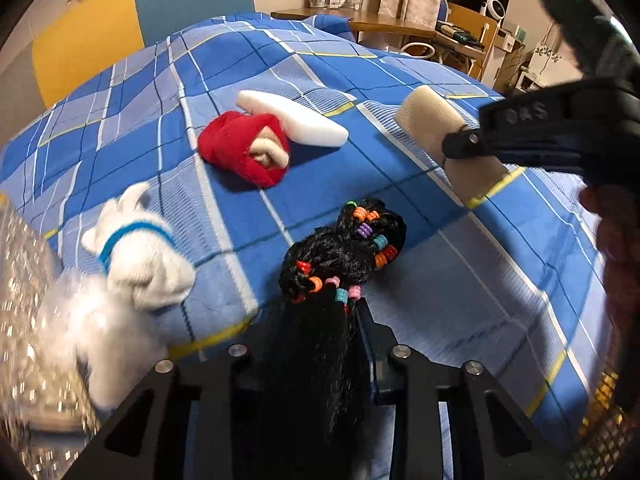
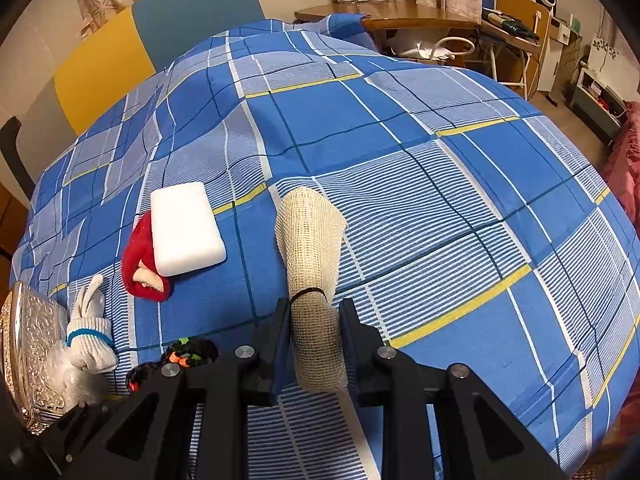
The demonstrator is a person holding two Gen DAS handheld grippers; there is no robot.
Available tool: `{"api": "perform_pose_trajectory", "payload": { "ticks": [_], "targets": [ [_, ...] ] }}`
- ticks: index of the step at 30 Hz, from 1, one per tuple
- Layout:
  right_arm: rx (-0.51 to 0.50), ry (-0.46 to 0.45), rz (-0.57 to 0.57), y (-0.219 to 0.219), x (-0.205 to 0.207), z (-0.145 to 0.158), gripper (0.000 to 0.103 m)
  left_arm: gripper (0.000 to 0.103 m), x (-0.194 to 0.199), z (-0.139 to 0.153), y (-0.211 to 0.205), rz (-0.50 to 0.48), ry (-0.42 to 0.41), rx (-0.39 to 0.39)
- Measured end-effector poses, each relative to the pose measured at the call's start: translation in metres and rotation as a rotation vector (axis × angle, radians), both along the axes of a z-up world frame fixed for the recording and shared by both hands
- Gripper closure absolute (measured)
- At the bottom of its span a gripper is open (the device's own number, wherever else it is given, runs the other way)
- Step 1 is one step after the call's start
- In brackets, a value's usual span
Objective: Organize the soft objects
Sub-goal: 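Carry the black hair piece into the gold tray and open the left gripper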
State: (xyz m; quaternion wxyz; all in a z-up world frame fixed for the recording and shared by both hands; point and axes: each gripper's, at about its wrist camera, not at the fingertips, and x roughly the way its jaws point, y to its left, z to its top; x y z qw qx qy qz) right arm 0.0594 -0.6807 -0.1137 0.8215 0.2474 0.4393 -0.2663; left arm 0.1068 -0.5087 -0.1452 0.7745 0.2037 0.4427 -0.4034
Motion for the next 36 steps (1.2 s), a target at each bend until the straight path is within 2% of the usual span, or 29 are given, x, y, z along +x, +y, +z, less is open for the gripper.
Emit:
{"api": "perform_pose_trajectory", "payload": {
  "ticks": [7, 13, 21, 23, 27, 32, 36],
  "targets": [
    [-0.014, 0.001, 0.008, 0.001, 0.000, 0.000, 0.080, 0.072, -0.017, 0.008, 0.060, 0.067, 0.076, -0.080],
    [-0.064, 0.008, 0.017, 0.005, 0.001, 0.003, 0.080, 0.072, -0.037, 0.007, 0.119, 0.110, 0.110, -0.106],
    [-0.148, -0.042, 0.050, 0.020, -0.004, 0.020, 0.080, 0.073, -0.043, 0.015, 0.188, 0.182, 0.179, -0.186],
    [-0.137, -0.055, 0.068, 0.027, -0.005, 0.022, 0.080, 0.073, -0.043, 0.020, 0.201, 0.188, 0.172, -0.195],
    [-0.053, -0.102, 0.093, 0.049, -0.015, 0.023, 0.080, 0.073, -0.043, 0.032, 0.233, 0.211, 0.177, -0.240],
    [-0.046, -0.123, 0.157, 0.087, -0.026, 0.028, 0.080, 0.073, -0.041, 0.044, 0.267, 0.234, 0.167, -0.280],
    [-0.021, -0.140, 0.193, 0.114, -0.034, 0.026, 0.080, 0.073, -0.038, 0.054, 0.302, 0.289, 0.149, -0.317]
  ]
}}
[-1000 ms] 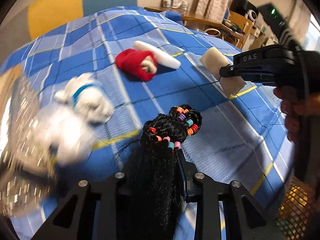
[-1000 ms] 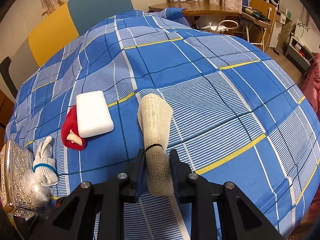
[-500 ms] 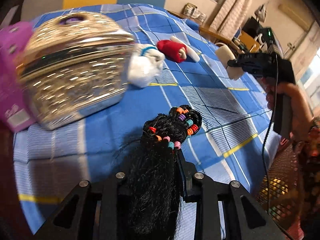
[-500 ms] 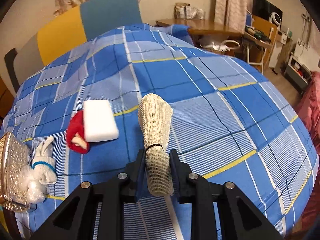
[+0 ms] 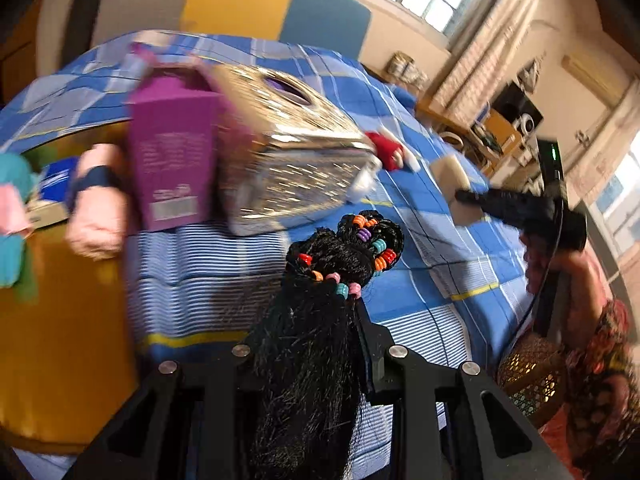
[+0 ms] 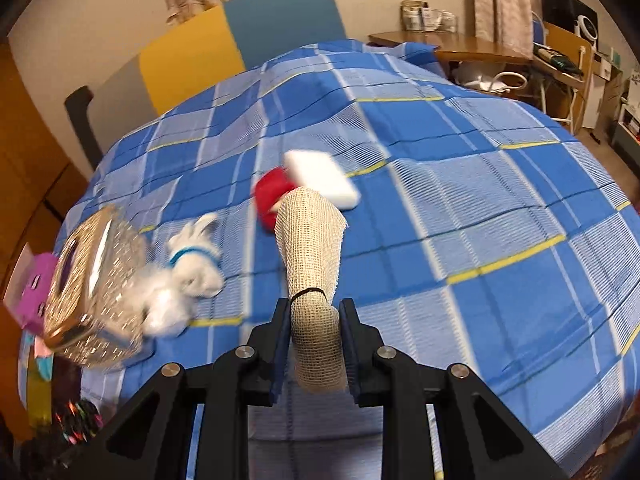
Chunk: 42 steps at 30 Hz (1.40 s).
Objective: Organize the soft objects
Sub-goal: 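Carry the black hair piece into the gold tray and open the left gripper, then carry the beige mesh sleeve into the gold tray and release it with the right gripper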
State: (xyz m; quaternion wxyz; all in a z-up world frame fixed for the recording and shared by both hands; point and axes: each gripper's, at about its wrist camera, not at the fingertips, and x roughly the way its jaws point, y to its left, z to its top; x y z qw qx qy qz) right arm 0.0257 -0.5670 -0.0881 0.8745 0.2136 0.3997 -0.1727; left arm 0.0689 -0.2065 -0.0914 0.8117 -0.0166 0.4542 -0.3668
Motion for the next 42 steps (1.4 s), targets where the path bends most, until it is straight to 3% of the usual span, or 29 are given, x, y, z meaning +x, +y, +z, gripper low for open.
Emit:
{"api": "perform_pose_trajectory", "payload": {
  "ticks": [5, 10, 19, 31, 36, 40, 42],
  "targets": [
    [-0.002, -0.011, 0.042, 0.030, -0.006, 0.001, 0.080, 0.073, 0.009, 0.014, 0.052, 0.098, -0.027, -0.028],
    [0.012, -0.015, 0.102, 0.067, -0.012, 0.002, 0.080, 0.073, 0.031, 0.021, 0.121, 0.265, -0.055, -0.031],
    [0.016, -0.037, 0.196, 0.126, -0.024, 0.012, 0.080, 0.073, 0.085, 0.003, 0.213, 0.513, -0.028, -0.035],
    [0.010, -0.075, 0.336, 0.200, -0.032, 0.032, 0.080, 0.072, 0.124, -0.032, 0.258, 0.646, 0.024, 0.023],
    [-0.009, -0.080, 0.405, 0.233, -0.027, 0.038, 0.080, 0.035, 0.118, -0.024, 0.258, 0.660, -0.036, 0.045],
    [-0.022, -0.074, 0.468, 0.261, -0.019, 0.040, 0.080, 0.030, 0.102, -0.014, 0.260, 0.684, -0.097, 0.065],
    [-0.018, -0.071, 0.497, 0.272, -0.014, 0.039, 0.080, 0.022, 0.091, -0.011, 0.264, 0.702, -0.110, 0.056]
  ]
}}
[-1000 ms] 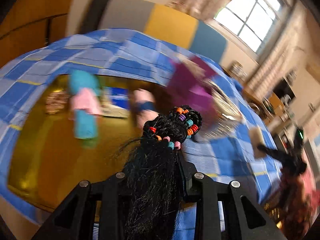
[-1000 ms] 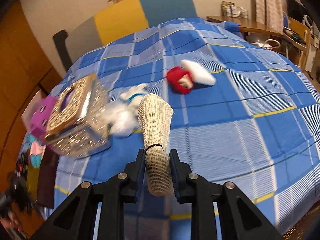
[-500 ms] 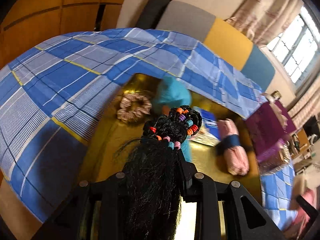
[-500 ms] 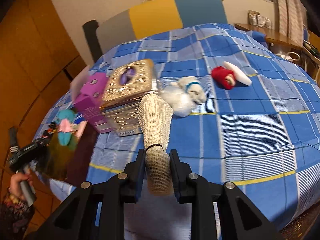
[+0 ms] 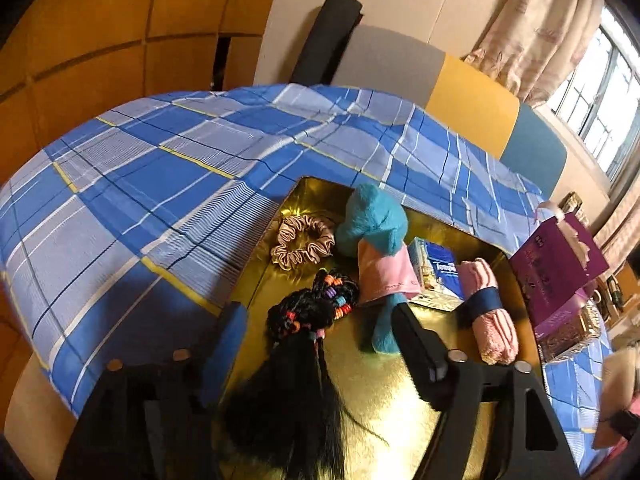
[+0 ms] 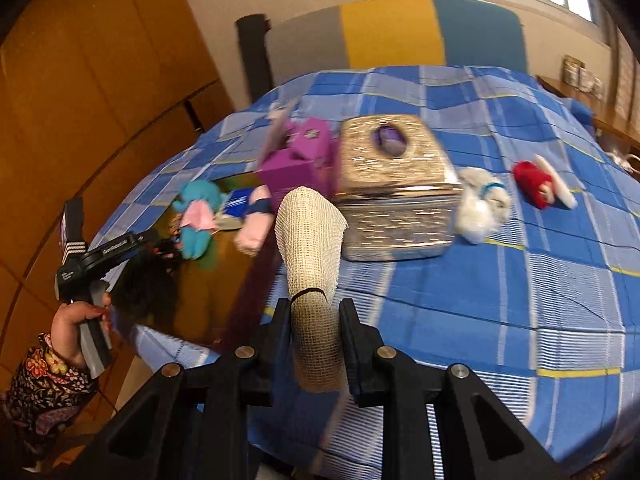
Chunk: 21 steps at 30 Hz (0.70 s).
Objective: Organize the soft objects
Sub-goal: 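Carry the beige mesh sleeve into the gold tray and release it with the right gripper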
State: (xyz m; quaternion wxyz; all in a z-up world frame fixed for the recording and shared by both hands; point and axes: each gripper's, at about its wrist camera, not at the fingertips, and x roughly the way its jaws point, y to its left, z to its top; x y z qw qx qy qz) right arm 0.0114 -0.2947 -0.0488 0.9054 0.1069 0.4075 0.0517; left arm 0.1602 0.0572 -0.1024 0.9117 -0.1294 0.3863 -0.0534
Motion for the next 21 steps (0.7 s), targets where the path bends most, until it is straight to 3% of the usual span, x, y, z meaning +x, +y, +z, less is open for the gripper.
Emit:
{"api": "perform_pose_trajectory", "payload": {
  "ticks": [2, 8, 21],
  "targets": [
    [0.002, 0.003, 0.030, 0.013, 0.006, -0.001, 0.080, 0.016, -0.011, 0.002, 0.003, 0.019, -0.010, -0.008],
    [0.011, 0.021, 0.129, 0.057, 0.026, -0.002, 0.080, 0.016, -0.037, 0.006, -0.004, -0.007, -0.034, 0.038],
    [-0.015, 0.095, 0.223, 0.143, 0.089, -0.022, 0.080, 0.013, -0.056, 0.002, -0.009, -0.032, 0.023, 0.062]
  ]
}}
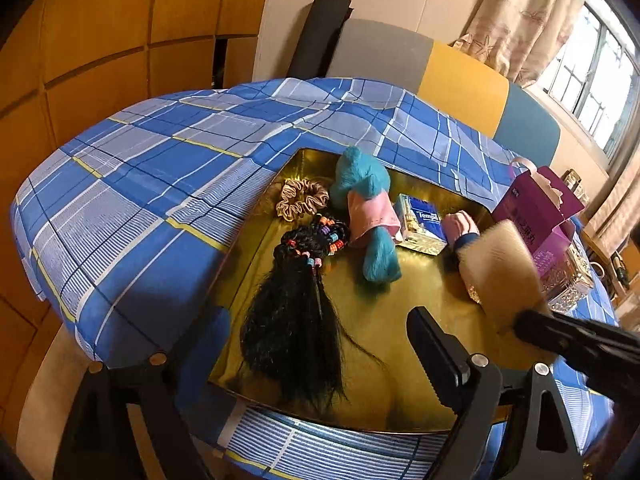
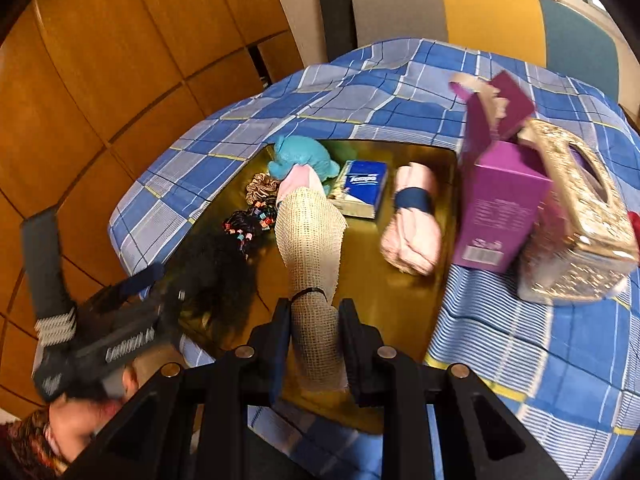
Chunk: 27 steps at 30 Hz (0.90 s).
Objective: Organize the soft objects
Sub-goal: 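Carry the beige mesh sleeve into the gold tray and release it with the right gripper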
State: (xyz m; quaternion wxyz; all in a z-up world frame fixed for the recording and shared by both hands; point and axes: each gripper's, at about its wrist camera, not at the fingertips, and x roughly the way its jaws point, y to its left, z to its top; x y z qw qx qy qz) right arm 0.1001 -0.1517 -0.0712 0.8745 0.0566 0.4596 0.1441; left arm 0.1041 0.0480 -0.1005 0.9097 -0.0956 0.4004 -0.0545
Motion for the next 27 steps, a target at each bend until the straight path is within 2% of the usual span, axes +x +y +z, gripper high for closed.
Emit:
{"api": "perform_pose_trajectory", "payload": {
  "ticks": [11, 17, 22, 27],
  "targets": [
    [-0.125, 0.021, -0.064, 0.024, 0.052, -0.030, 0.078, 0.013, 0.001, 0.001, 0.003, 0.012, 0.004, -0.019],
    [-0.202, 0.019, -0.069, 0.028, 0.061, -0.041, 0.073, 0.013, 0.002, -0.002, 0.005, 0.014, 0.020, -0.026],
    [-0.118, -0.001, -0.067, 0.016, 0.044, -0.030, 0.073, 0.013, 0.003, -0.004, 0.003, 0.004, 0.025, -0.033],
    [-0.091, -0.024, -0.039, 0.009, 0.020, -0.015, 0.073, 0.013, 0.001, -0.005, -0.003, -0.026, 0.030, -0.053]
  ]
}}
